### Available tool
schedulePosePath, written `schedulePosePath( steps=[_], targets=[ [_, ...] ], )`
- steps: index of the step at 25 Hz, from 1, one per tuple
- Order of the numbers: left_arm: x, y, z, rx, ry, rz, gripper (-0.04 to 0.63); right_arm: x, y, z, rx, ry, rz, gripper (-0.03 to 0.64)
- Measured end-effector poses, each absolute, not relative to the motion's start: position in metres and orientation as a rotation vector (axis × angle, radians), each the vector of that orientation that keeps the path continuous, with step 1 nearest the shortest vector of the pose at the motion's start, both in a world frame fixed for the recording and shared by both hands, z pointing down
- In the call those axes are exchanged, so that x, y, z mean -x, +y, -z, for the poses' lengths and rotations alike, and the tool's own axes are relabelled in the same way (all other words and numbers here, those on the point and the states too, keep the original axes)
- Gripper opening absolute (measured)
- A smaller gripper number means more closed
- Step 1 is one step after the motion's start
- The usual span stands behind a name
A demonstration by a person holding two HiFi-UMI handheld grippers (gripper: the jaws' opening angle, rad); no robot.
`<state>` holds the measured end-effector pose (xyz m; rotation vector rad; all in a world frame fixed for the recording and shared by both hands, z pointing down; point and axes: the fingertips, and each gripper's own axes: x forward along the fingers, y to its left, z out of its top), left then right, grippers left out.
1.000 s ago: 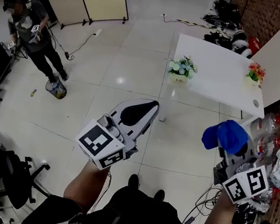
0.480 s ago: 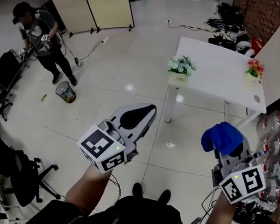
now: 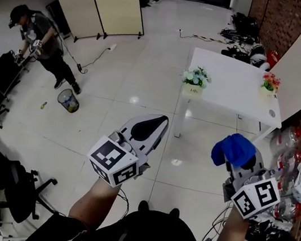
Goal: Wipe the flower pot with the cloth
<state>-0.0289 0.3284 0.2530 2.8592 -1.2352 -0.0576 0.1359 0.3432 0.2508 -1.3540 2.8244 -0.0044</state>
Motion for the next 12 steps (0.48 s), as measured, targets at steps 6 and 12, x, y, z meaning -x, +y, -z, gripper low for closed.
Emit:
schedulePosePath(
  steps=[6, 12],
  targets=[
    [0.039, 0.341, -0.246, -2.879, -1.248, 0.043, 0.005, -0.123, 0.352, -0.245, 1.352, 2.84, -0.007, 0.089],
    [0.02, 0.356, -0.238, -2.961, -1.173, 0.152, 0.005, -0.135, 0.352, -0.249, 1.368, 2.855, -0.023, 0.089]
  ],
)
